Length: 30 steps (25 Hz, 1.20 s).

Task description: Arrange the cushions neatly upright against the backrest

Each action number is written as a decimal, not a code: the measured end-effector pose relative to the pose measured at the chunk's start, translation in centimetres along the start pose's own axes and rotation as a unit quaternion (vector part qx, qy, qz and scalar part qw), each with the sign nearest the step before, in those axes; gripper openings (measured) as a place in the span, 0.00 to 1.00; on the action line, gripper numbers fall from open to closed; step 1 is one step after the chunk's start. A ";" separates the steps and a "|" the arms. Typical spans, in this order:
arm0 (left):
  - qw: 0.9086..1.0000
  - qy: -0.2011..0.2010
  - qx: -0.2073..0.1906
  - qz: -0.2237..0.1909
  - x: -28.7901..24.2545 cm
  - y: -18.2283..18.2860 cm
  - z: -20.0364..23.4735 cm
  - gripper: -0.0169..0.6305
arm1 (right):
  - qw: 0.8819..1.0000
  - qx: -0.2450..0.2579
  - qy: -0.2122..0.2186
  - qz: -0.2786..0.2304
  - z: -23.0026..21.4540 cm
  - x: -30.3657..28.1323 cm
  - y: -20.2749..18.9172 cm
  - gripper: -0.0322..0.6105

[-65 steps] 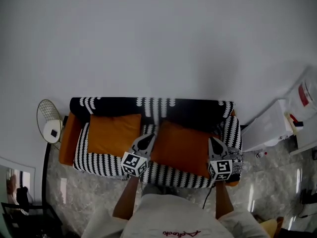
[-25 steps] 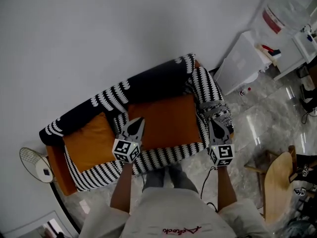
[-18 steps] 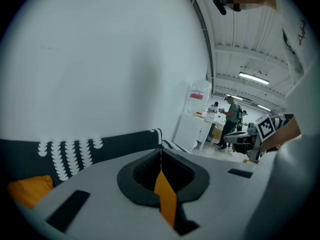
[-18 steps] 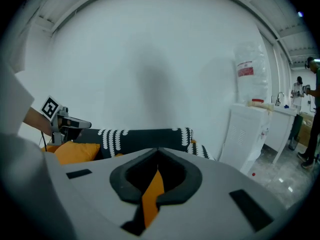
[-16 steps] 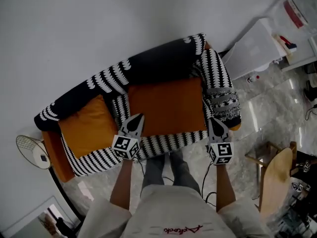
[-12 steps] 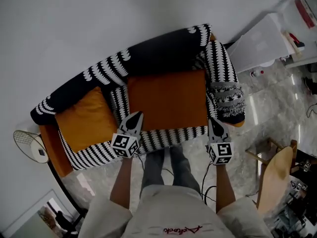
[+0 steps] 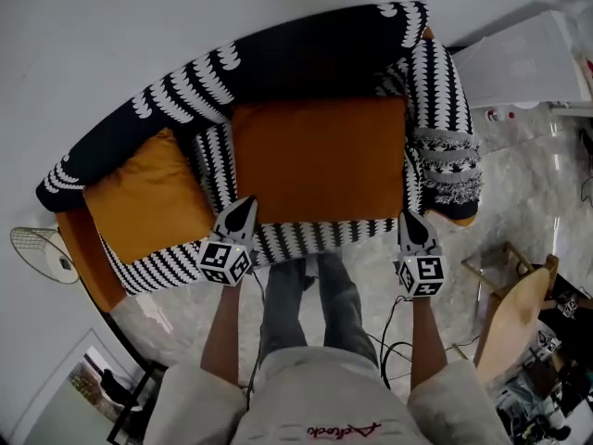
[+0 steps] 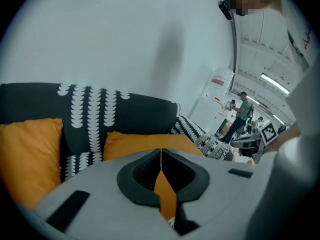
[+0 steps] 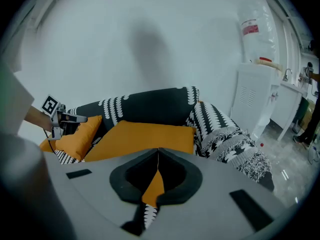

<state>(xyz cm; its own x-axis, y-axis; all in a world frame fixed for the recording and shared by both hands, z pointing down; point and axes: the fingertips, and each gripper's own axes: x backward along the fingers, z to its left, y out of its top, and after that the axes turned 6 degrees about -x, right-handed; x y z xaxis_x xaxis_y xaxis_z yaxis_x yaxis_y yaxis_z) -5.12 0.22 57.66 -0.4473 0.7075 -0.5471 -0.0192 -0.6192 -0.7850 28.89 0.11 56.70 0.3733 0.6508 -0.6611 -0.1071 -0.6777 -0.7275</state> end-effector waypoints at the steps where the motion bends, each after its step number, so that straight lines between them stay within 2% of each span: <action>1: 1.000 0.000 0.003 0.001 -0.3 -0.5 0.2 0.08 | 1.000 -0.003 0.001 0.003 -0.1 -0.5 -0.4 0.09; 3: 1.000 0.003 0.011 0.007 -1.1 -1.4 0.9 0.08 | 1.000 -0.019 0.004 0.006 -0.4 -1.7 -0.9 0.10; 5: 0.999 0.001 0.030 0.020 -2.2 -2.5 1.7 0.08 | 0.998 -0.062 0.012 0.007 -0.7 -3.1 -1.4 0.10; 6: 0.999 -0.003 0.044 0.028 -2.8 -3.1 2.1 0.11 | 0.996 -0.088 0.018 0.010 -1.0 -4.0 -1.7 0.16; 7: 0.998 -0.004 0.056 0.039 -3.5 -3.7 2.6 0.25 | 0.993 -0.112 0.024 0.017 -1.3 -4.8 -2.1 0.35; 8: 0.997 -0.001 0.064 0.051 -4.3 -4.3 3.2 0.43 | 0.991 -0.130 0.028 0.028 -1.6 -5.8 -2.7 0.47; 9: 0.996 0.006 0.068 0.063 -4.9 -5.0 4.1 0.53 | 0.989 -0.142 0.031 0.041 -2.0 -6.7 -3.2 0.53; 10: 0.995 0.012 0.073 0.073 -5.6 -5.6 4.9 0.57 | 0.987 -0.151 0.032 0.054 -2.5 -7.7 -3.8 0.56; 14: 0.989 0.027 0.103 0.107 -7.7 -7.8 8.5 0.61 | 0.977 -0.174 0.034 0.115 -4.4 -11.3 -6.2 0.66; 17: 0.983 0.036 0.111 0.141 -9.5 -9.2 10.5 0.64 | 0.969 -0.195 0.041 0.148 -6.1 -13.9 -7.2 0.73; 22: 0.978 0.029 0.087 0.189 -11.5 -10.0 12.4 0.64 | 0.960 -0.215 0.048 0.174 -8.0 -17.3 -7.2 0.75; 26: 0.972 0.025 0.074 0.220 -12.5 -10.8 12.7 0.68 | 0.959 -0.201 0.043 0.195 -8.5 -19.0 -7.4 0.75; 30: 0.967 0.013 0.104 0.231 -13.5 -12.2 13.2 0.74 | 0.954 -0.209 0.056 0.209 -8.7 -20.2 -8.7 0.75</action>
<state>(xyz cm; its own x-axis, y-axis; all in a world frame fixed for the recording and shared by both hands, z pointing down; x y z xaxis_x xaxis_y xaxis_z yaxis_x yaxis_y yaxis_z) -10.71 -6.26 78.43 -0.4284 0.3454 -0.8350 -0.0028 -0.9246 -0.3810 30.28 -10.15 77.98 0.4772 0.2698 -0.8363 0.1001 -0.9622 -0.2533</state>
